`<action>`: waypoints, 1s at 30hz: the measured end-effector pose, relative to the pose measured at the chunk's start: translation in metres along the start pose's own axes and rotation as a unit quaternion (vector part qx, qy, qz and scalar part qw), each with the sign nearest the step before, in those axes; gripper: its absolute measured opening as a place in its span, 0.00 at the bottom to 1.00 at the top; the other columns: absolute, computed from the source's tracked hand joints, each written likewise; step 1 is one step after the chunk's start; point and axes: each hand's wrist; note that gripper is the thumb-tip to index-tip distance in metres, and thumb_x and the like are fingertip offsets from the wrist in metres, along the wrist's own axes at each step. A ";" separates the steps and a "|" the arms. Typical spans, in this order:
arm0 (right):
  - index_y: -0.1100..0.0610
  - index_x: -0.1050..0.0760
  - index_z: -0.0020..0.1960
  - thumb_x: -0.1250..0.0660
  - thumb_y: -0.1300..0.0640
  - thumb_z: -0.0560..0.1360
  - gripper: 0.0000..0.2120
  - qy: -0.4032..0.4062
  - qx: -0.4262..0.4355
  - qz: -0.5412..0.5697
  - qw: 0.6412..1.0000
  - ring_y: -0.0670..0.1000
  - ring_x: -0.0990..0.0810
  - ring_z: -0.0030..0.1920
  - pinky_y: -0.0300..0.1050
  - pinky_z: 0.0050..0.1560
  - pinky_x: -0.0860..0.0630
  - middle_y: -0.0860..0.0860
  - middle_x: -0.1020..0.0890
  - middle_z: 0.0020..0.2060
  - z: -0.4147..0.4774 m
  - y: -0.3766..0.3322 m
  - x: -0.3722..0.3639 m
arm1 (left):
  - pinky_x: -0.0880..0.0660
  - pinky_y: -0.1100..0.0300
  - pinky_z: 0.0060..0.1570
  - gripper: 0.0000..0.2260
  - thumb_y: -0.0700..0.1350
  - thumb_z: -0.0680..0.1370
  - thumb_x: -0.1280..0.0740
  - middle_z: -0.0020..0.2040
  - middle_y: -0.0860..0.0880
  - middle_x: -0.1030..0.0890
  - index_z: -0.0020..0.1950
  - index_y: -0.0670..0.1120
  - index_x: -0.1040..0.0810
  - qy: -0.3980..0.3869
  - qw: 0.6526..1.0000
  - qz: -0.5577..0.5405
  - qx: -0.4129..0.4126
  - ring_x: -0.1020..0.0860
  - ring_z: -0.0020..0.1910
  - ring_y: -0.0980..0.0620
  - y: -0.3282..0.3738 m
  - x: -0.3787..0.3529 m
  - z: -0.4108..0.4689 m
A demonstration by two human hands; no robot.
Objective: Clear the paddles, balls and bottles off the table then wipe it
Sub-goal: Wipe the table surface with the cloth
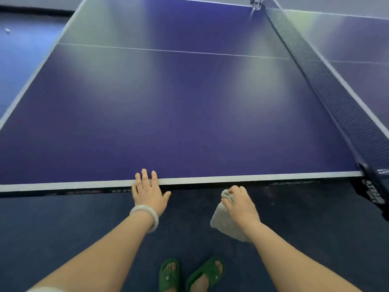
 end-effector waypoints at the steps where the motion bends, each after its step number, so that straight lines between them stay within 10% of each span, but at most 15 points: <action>1: 0.51 0.28 0.54 0.37 0.48 0.80 0.07 -0.001 -0.006 0.000 1.000 0.47 0.24 0.44 0.44 0.44 0.27 0.46 0.29 0.51 -0.008 0.005 0.001 | 0.54 0.46 0.77 0.36 0.61 0.81 0.43 0.80 0.43 0.60 0.81 0.47 0.57 -0.005 1.000 -0.006 -0.015 0.61 0.79 0.41 0.011 -0.004 -0.011; 5: 0.51 0.27 0.56 0.36 0.47 0.80 0.10 -0.036 -0.054 -0.003 0.998 0.48 0.24 0.46 0.42 0.43 0.32 0.46 0.28 0.52 -0.038 0.032 0.010 | 0.41 0.49 0.74 0.25 0.55 0.82 0.40 0.80 0.43 0.51 0.77 0.48 0.39 -0.078 0.992 -0.019 -0.097 0.48 0.79 0.42 0.054 -0.013 -0.046; 9: 0.52 0.27 0.56 0.36 0.47 0.79 0.11 -0.059 -0.095 -0.005 0.994 0.49 0.26 0.46 0.44 0.44 0.33 0.47 0.29 0.51 -0.065 0.070 0.031 | 0.25 0.54 0.59 0.14 0.51 0.82 0.40 0.64 0.48 0.23 0.64 0.47 0.25 -0.183 0.968 -0.050 -0.162 0.23 0.58 0.49 0.098 -0.014 -0.073; 21: 0.48 0.27 0.49 0.32 0.46 0.76 0.08 -0.004 -0.087 0.040 0.995 0.45 0.25 0.44 0.41 0.39 0.32 0.45 0.27 0.47 -0.138 0.244 0.165 | 0.25 0.53 0.59 0.16 0.53 0.82 0.40 0.63 0.49 0.23 0.66 0.47 0.26 -0.154 0.969 -0.065 -0.181 0.23 0.58 0.49 0.283 -0.061 -0.188; 30: 0.49 0.26 0.50 0.31 0.47 0.76 0.08 -0.011 -0.017 0.050 0.999 0.48 0.24 0.46 0.44 0.45 0.30 0.45 0.27 0.46 -0.111 0.227 0.171 | 0.33 0.51 0.65 0.20 0.56 0.83 0.42 0.69 0.48 0.29 0.72 0.48 0.32 -0.041 0.988 -0.026 -0.149 0.28 0.66 0.46 0.282 -0.043 -0.179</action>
Point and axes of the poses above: each hand's wrist, its own z-axis towards the middle knuckle, its own x-axis out of the back of the hand, y = z × x
